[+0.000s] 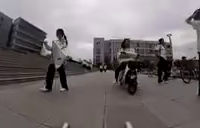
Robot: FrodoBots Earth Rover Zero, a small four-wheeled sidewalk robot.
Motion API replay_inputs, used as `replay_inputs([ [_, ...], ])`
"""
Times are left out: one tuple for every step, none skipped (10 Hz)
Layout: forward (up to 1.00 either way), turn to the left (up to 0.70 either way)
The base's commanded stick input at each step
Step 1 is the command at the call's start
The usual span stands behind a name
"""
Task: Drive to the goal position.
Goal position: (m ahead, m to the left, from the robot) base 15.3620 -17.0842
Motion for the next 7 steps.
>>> replay_inputs([
  [0.45,0.0],
  [0.45,0.0],
  [0.5,0.0],
  [0.7,0.0],
  [0.7,0.0],
  [0.7,0.0],
  [0.7,0.0],
])
